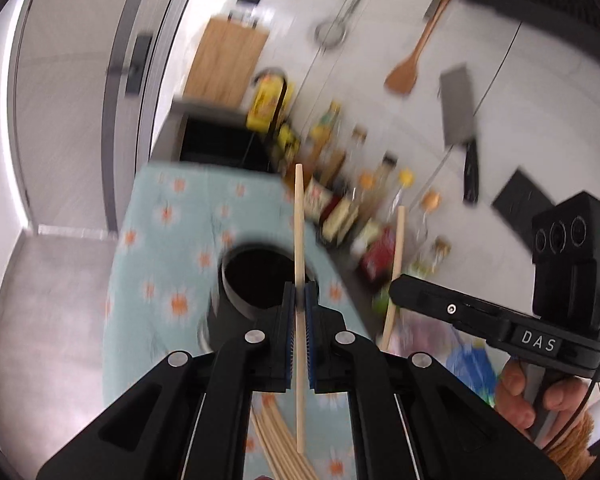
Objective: Organize utensils
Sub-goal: 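Lift both sticks over the black holder and open both tools to drop them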
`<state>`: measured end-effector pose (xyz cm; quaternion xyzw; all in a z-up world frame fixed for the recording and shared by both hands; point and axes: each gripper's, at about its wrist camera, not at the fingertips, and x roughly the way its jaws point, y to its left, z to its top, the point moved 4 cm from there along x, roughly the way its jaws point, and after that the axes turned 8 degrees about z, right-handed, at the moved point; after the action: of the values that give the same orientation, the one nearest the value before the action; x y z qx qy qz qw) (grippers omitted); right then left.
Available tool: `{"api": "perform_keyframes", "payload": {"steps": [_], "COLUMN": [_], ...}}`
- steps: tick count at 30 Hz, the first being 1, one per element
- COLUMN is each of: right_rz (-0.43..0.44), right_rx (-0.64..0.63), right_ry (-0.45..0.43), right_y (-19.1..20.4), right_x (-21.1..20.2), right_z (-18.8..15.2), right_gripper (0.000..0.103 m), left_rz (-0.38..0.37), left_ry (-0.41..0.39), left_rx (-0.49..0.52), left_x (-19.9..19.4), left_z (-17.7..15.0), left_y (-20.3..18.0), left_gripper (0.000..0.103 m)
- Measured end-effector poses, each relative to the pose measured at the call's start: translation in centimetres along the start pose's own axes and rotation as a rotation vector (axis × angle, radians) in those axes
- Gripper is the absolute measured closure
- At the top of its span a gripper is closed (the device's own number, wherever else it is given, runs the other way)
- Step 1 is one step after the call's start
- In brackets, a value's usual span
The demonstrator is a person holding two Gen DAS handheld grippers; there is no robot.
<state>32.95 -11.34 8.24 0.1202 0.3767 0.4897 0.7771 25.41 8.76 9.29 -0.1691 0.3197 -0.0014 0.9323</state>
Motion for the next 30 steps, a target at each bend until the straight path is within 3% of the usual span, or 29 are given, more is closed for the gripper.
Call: {"api": "perform_keyframes", "payload": {"steps": [3, 8, 13, 17, 20, 30], "right_rz": [-0.036, -0.032, -0.034, -0.065, -0.09, -0.077], "right_rx": [-0.02, -0.024, -0.034, -0.053, -0.079, -0.047], "right_ry": [-0.109, -0.234, -0.321, -0.368, -0.348, -0.271], "right_y": [-0.7, -2.2, -3.5, -4.4, -5.2, -7.7], "right_x": [0.0, 0.0, 0.1, 0.8, 2.0, 5.0], "right_z": [2.1, 4.5, 7.2, 7.5, 7.1, 5.1], "right_gripper": [0.097, 0.097, 0.097, 0.097, 0.097, 0.097], "left_rz": [-0.033, -0.018, -0.04, -0.023, -0.015, -0.011], "left_ry": [-0.103, -0.241, -0.3, -0.368, -0.389, -0.328], "left_rx": [-0.03, -0.037, -0.046, -0.025, -0.056, -0.07], "left_x": [-0.3, -0.3, 1.3, 2.6, 4.0, 7.2], "left_z": [2.4, 5.0, 5.9, 5.7, 5.3, 3.0], "left_y": [0.7, 1.5, 2.2, 2.2, 3.0, 3.9], "left_gripper": [0.099, 0.099, 0.099, 0.099, 0.099, 0.099]}}
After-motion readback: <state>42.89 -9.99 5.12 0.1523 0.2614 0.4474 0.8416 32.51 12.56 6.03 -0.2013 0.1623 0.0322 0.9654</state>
